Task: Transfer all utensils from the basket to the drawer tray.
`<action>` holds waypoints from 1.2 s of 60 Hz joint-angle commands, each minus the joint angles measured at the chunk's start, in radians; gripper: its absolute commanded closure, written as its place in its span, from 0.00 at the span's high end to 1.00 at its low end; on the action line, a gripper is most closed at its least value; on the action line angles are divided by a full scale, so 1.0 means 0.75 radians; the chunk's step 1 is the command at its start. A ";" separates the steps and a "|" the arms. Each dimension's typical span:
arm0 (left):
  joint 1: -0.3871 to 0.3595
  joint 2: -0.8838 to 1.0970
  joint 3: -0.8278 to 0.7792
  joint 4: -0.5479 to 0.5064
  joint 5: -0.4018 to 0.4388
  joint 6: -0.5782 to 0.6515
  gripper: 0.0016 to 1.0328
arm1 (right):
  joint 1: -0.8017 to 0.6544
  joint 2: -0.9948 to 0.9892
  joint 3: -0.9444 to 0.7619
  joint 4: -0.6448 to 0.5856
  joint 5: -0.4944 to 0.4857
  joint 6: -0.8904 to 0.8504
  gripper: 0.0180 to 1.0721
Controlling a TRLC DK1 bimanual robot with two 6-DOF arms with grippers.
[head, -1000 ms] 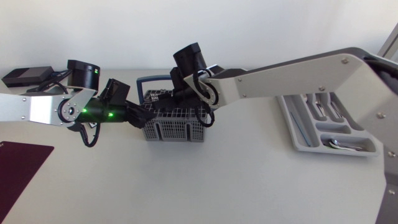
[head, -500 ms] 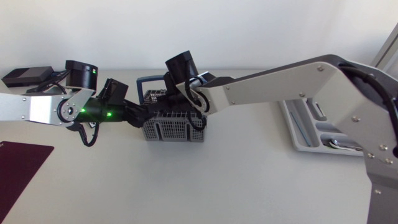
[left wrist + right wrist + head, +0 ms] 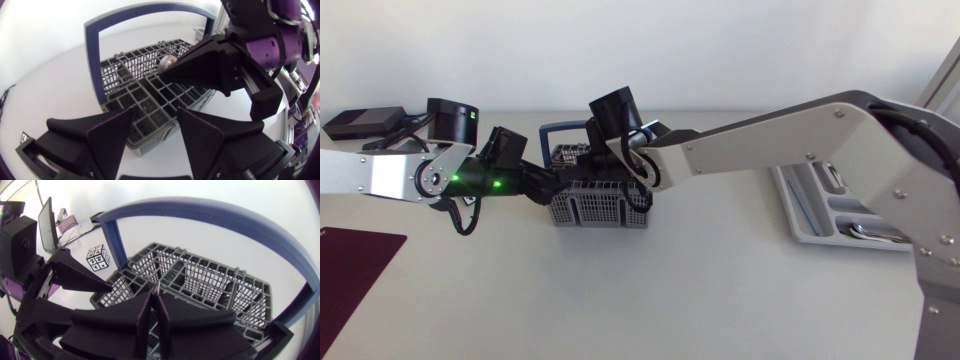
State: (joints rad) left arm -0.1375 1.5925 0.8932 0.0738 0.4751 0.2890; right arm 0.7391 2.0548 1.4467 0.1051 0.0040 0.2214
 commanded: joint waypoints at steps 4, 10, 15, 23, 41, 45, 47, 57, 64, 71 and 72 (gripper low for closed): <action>0.007 0.030 -0.013 -0.002 0.015 0.024 0.59 | 0.015 -0.075 -0.068 0.034 0.017 0.020 0.09; 0.003 0.028 -0.023 -0.002 0.015 0.024 0.59 | 0.019 -0.109 -0.090 0.048 0.023 0.014 0.09; 0.003 0.020 -0.027 -0.004 0.015 0.024 0.59 | 0.021 -0.128 -0.096 0.050 0.023 0.005 0.09; -0.005 0.006 -0.027 -0.013 0.015 0.022 0.59 | 0.021 -0.154 -0.100 0.052 0.015 -0.001 0.09; -0.025 0.002 -0.025 -0.025 0.013 0.022 0.59 | 0.019 -0.251 -0.100 0.032 -0.046 0.001 0.09; -0.029 0.000 -0.025 -0.027 0.013 0.020 0.59 | 0.019 -0.281 -0.100 0.028 -0.052 0.001 0.09; -0.029 0.000 -0.025 -0.027 0.013 0.020 0.59 | 0.019 -0.294 -0.098 0.019 -0.061 0.001 0.09; -0.033 -0.031 -0.019 -0.053 0.011 0.020 0.59 | 0.017 -0.382 -0.084 -0.028 -0.081 0.001 0.09; -0.033 -0.062 -0.017 -0.080 0.011 0.020 0.59 | 0.017 -0.443 -0.088 -0.069 -0.089 0.001 0.09; -0.033 -0.127 -0.015 -0.133 0.011 0.020 0.59 | 0.017 -0.506 -0.098 -0.122 -0.095 -0.005 0.09; -0.033 -0.148 -0.017 -0.145 0.011 0.020 0.59 | 0.015 -0.525 -0.103 -0.140 -0.095 -0.013 0.09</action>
State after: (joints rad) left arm -0.1535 1.5402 0.8928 -0.0105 0.4744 0.2886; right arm 0.7517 1.7119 1.3872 0.0303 -0.0597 0.2188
